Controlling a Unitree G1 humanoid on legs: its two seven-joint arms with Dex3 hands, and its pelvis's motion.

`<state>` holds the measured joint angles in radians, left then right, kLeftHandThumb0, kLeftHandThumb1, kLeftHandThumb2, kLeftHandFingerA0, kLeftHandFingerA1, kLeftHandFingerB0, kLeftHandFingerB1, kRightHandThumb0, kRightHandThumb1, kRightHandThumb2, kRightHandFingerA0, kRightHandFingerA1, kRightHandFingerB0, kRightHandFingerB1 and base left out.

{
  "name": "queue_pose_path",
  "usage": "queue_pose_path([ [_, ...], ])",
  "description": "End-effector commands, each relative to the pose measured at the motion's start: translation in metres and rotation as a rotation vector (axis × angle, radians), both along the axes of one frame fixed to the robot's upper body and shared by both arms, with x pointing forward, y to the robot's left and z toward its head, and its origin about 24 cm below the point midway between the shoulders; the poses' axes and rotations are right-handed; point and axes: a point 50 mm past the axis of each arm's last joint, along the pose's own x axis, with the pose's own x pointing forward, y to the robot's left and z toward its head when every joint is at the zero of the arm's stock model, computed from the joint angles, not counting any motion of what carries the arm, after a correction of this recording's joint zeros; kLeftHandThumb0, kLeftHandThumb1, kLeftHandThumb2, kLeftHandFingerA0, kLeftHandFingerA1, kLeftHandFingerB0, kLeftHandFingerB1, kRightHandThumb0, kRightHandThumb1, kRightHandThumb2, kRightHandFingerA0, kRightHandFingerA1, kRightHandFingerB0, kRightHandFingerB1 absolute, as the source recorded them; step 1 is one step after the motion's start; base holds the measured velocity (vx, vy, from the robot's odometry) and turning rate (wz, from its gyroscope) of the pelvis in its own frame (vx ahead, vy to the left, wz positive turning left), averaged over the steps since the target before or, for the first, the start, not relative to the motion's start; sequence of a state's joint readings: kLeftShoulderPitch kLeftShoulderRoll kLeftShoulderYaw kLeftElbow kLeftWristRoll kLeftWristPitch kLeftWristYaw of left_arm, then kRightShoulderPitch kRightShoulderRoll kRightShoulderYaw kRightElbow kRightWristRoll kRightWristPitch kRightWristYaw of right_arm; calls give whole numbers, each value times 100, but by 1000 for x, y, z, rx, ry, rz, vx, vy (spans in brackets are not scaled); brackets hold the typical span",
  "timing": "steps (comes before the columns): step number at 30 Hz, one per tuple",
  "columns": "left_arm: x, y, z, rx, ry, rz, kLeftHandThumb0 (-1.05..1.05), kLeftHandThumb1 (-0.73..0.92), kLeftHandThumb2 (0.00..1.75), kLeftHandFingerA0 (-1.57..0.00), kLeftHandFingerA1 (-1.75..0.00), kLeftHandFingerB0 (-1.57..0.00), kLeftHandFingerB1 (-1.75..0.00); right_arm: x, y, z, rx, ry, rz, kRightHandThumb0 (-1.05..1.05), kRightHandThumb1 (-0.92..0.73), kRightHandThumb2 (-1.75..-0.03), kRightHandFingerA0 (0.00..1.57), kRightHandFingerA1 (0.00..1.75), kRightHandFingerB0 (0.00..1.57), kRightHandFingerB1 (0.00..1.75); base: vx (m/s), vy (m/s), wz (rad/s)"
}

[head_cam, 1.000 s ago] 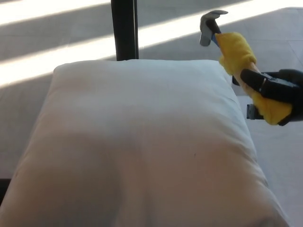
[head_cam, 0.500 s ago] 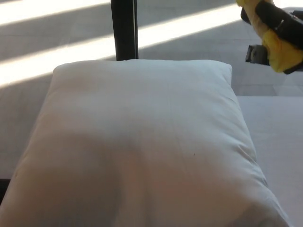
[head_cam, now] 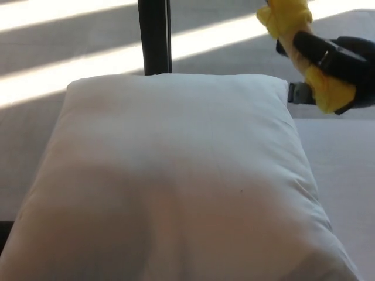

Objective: A hammer is kept on the right hand side and a pillow is kept on the left hand side on the desk infront of the robot and the robot uses its right hand to pick up the hammer and makes a downward swinging motion to hit the pillow

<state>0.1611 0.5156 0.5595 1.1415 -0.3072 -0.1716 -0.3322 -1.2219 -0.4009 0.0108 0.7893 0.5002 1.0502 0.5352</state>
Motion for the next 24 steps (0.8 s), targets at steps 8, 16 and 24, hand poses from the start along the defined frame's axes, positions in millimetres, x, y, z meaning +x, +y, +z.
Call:
queue_pose_path([
  [8, 7, 6, 7, 27, -1, 0, -73, 90, 68, -77, -57, -76, -47, -17, 12, -95, -160, 184, 74, -27, -65, -97, 100, 175, 72, 161, 0, 0, 0],
  [16, 11, 7, 9, 24, -7, -14, -72, 90, 67, -72, -57, -75, -47, -62, 3, -201, -351, 397, 146, -33, -63, -111, 109, 175, 79, 166, 0, 0, 0],
  [24, 14, 8, 11, 27, -14, -27, -74, 89, 66, -76, -59, -77, -48, -77, 1, -228, -395, 467, 147, -41, -72, -89, 110, 175, 80, 161, 0, 0, 0],
])
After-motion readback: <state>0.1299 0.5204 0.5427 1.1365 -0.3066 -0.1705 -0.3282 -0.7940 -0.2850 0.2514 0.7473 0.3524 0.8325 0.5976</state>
